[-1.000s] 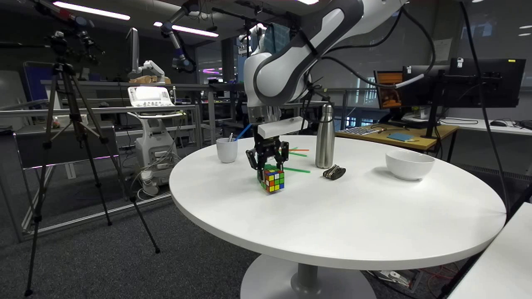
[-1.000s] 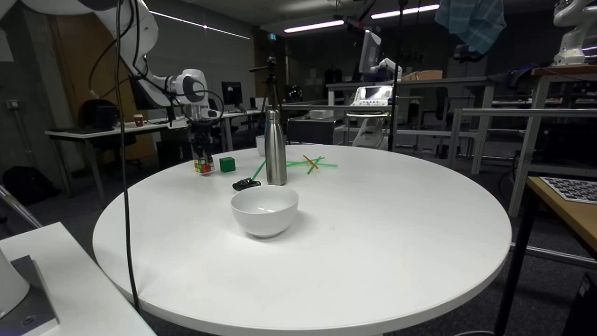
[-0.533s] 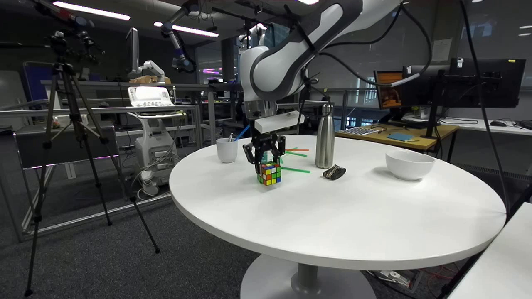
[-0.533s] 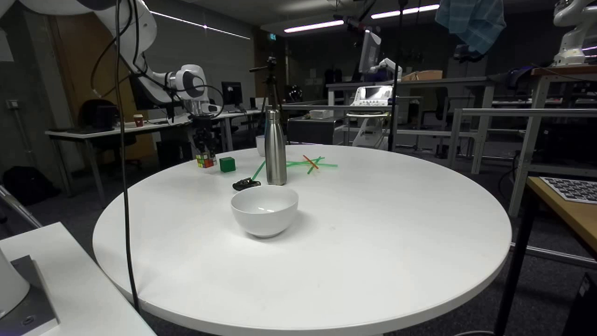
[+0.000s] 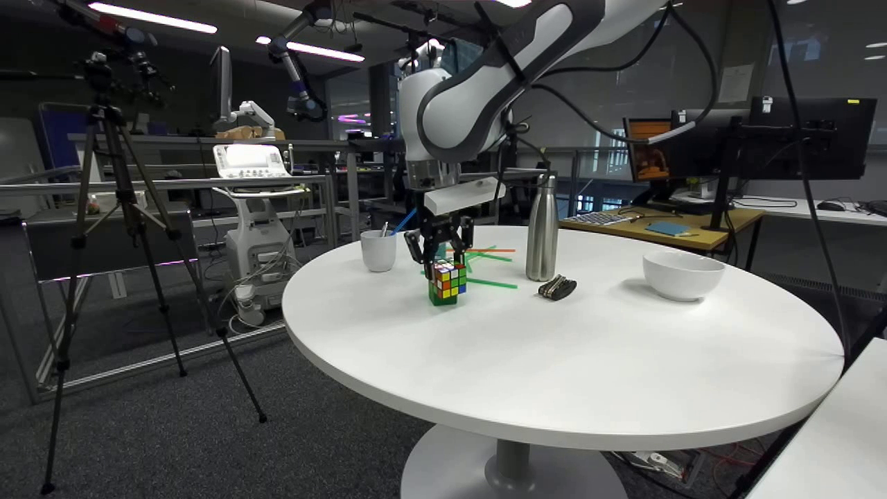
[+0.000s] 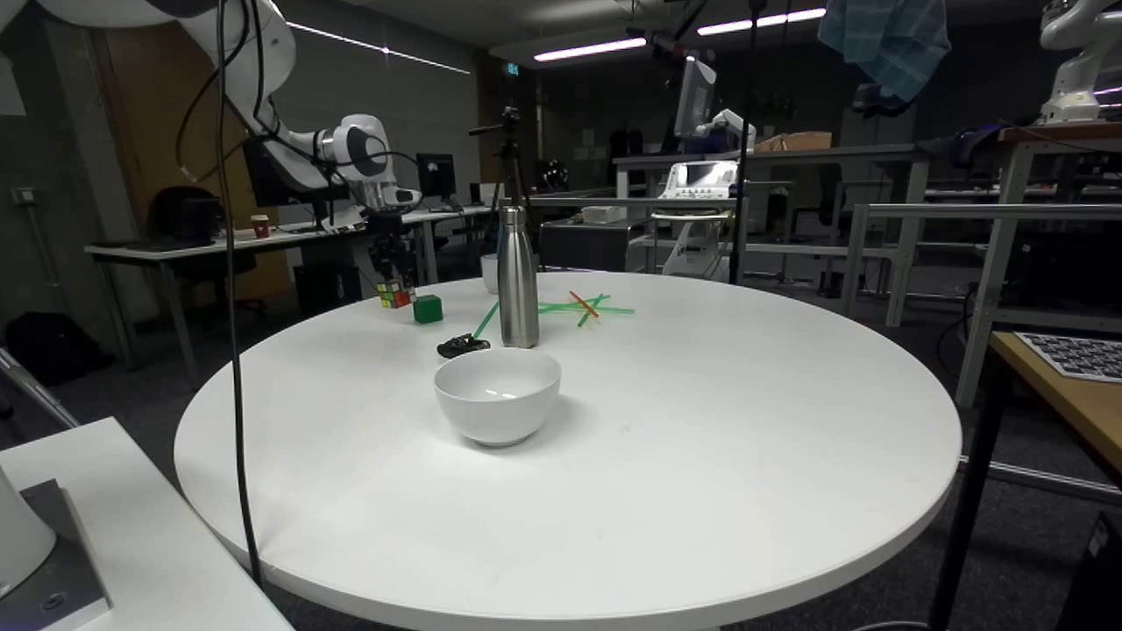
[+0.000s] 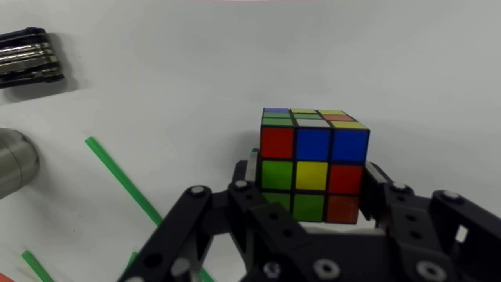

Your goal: Place the Rubik's cube on top of the green block

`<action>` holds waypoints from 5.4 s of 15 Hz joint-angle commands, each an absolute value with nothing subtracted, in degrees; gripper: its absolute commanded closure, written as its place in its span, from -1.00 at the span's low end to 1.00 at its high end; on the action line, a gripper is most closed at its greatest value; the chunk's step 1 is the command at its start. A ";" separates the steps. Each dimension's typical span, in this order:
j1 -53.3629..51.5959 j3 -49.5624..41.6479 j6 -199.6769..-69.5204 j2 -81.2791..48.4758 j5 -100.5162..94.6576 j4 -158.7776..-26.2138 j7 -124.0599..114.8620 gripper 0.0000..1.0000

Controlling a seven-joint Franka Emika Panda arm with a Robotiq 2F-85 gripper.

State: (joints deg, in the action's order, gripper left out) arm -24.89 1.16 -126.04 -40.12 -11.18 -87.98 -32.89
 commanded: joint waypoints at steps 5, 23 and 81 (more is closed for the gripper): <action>-26.01 -0.62 -123.32 -40.18 -13.13 -85.26 -34.82 0.31; -25.78 -1.90 -122.34 -41.45 -14.39 -82.30 -34.98 0.31; -28.29 -2.73 -118.74 -42.19 -16.95 -72.83 -34.20 -1.00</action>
